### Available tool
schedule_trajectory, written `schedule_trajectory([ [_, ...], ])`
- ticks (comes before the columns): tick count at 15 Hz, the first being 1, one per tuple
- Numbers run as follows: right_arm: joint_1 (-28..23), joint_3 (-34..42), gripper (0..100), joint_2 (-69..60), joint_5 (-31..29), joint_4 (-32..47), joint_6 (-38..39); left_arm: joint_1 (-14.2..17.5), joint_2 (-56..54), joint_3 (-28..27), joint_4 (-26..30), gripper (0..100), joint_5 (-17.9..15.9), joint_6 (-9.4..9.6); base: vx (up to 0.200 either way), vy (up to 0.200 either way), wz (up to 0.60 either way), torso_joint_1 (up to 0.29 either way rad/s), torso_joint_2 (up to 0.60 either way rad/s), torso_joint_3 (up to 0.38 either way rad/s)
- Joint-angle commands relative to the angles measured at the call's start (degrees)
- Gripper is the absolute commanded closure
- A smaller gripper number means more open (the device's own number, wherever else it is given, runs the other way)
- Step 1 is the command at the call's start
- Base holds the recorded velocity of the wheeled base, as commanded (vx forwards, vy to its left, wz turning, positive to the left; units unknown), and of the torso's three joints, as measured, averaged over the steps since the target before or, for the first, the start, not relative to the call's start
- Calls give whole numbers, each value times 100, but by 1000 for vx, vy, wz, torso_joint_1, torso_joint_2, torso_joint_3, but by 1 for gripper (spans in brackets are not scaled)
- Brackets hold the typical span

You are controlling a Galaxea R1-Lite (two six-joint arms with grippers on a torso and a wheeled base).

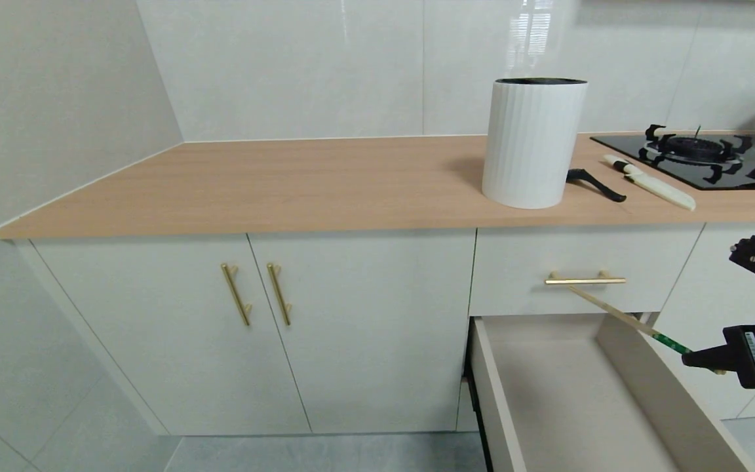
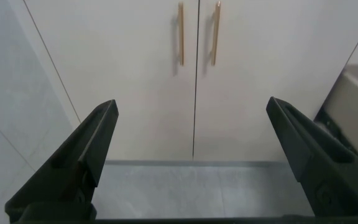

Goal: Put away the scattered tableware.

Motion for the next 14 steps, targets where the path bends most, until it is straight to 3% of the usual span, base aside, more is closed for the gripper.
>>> schedule_trajectory([
  [1,5,5,100,252,2,-3,0,0,1,1,6,0,4,-7,0,0,0,-154,461,300],
  [7,5,22,100,559,-7,-3,0,0,1,1,6,0,4,1,0,0,0,-127,424,294],
  [13,22,102,100,814,-7,-241,-9,0,1,1,6,0,4,1,0,0,0,-13,54,32],
  [14,295,128,100,1069,-16,-241,-9,0,1,1,6,0,4,1,0,0,0,0,0,0],
])
